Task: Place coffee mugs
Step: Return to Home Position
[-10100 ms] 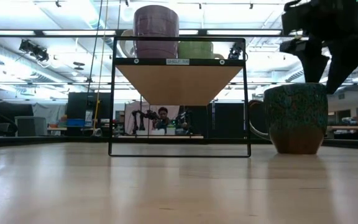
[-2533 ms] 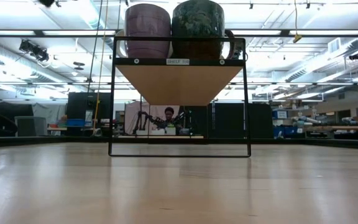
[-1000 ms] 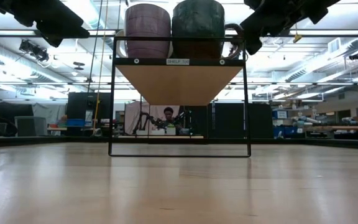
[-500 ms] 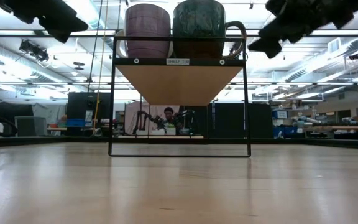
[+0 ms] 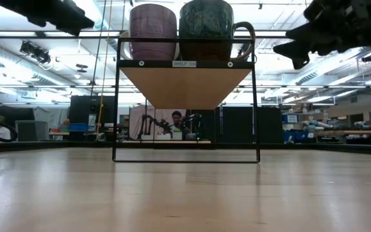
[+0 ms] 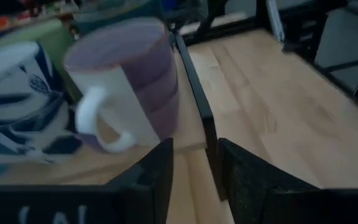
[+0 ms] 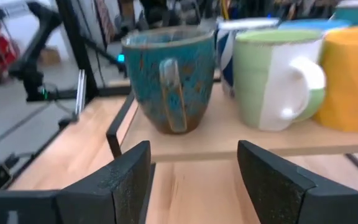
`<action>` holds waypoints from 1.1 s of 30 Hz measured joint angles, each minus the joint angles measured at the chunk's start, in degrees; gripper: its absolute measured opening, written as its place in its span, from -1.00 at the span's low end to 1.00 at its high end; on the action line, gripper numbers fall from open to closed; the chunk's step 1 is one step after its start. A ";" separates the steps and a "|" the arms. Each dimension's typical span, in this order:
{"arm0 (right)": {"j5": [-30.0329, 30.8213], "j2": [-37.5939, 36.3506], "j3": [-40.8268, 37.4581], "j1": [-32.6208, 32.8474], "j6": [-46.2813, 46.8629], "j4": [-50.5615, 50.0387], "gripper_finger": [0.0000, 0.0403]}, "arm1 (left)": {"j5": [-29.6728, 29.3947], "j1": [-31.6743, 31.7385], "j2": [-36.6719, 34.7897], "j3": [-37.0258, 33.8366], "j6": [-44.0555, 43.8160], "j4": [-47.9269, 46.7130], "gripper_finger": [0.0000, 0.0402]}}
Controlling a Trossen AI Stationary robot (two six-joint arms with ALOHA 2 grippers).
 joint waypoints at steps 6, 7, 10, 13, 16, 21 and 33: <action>3.45 -6.69 -7.72 -1.71 5.87 9.48 0.22 | 2.97 3.87 -5.30 -4.71 3.24 6.47 -0.47; 5.02 -7.62 -8.88 -1.74 7.03 10.52 0.22 | 2.98 4.58 -6.26 -6.69 2.88 8.90 -0.48; 8.64 -10.11 -10.73 -1.76 10.47 10.01 0.21 | 2.94 6.50 -9.55 -11.59 0.43 13.11 -0.53; 9.06 -12.41 -10.82 -1.78 13.31 7.79 0.19 | 2.94 7.67 -13.33 -13.88 -1.32 13.87 -0.57; 9.28 -15.33 -10.82 -1.23 13.36 3.75 0.15 | 2.98 8.30 -17.76 -15.63 -1.47 13.58 -0.61; 15.83 -19.99 -11.13 -0.60 11.99 0.73 0.06 | 3.36 8.39 -26.52 -18.57 -1.47 11.48 -0.68; 22.56 -22.15 -17.12 -0.65 14.86 15.83 -0.02 | 13.23 8.37 -36.28 -21.46 -4.53 6.40 -0.81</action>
